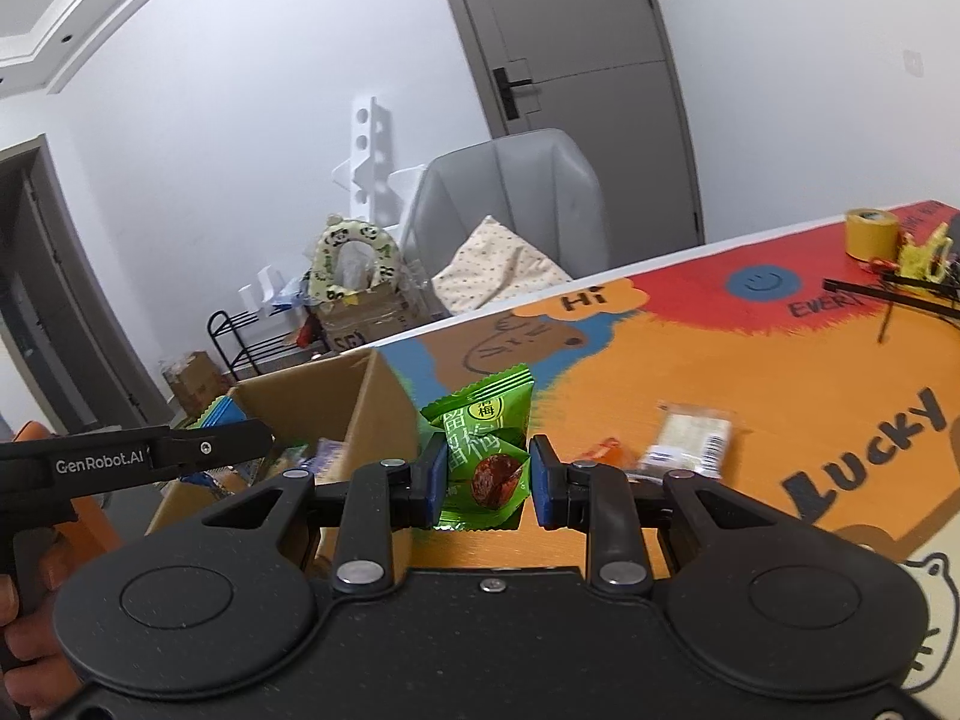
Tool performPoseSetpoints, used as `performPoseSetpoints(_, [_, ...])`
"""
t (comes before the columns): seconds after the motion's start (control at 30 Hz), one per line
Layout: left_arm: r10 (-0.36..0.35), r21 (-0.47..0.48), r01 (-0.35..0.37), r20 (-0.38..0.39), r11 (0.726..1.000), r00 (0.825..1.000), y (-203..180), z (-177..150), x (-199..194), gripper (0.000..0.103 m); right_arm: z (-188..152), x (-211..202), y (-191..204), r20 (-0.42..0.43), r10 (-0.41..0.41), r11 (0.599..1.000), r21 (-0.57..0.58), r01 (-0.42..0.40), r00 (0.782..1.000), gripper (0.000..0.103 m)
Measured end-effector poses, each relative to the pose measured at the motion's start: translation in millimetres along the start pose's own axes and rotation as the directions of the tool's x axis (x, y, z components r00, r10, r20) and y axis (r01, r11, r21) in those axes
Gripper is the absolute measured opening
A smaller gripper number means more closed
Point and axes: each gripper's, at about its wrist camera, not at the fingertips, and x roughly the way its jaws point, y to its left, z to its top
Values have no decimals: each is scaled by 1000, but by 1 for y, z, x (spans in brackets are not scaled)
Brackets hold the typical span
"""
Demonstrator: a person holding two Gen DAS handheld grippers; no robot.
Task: Organize snacks
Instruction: 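Carry the candy packet and plum packet over the cardboard box with both tools, then open the left tool over the box while the right tool releases the plum packet inside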
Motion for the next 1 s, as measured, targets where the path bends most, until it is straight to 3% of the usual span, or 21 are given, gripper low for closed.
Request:
performPoseSetpoints(0.5, [50,-56,-52,-33,997,998,53,0,-5,24,4,17,54,-25,43,996,-78,-45,999,26])
performPoseSetpoints(0.6, [89,-61,-91,-36,994,995,63,0,-4,28,3,22,65,-32,51,994,-93,-54,998,26])
performPoseSetpoints(0.73, [92,-88,-95,-38,992,995,78,1,-7,42,3,28,76,-43,64,993,-101,-68,997,26])
performPoseSetpoints(0.87, [94,-95,-97,-41,991,995,84,0,-11,48,4,34,88,-48,68,991,-114,-73,997,26])
performPoseSetpoints(1.0, [82,-86,-85,-39,993,996,86,-1,-13,62,3,37,93,-64,76,990,-111,-83,995,34])
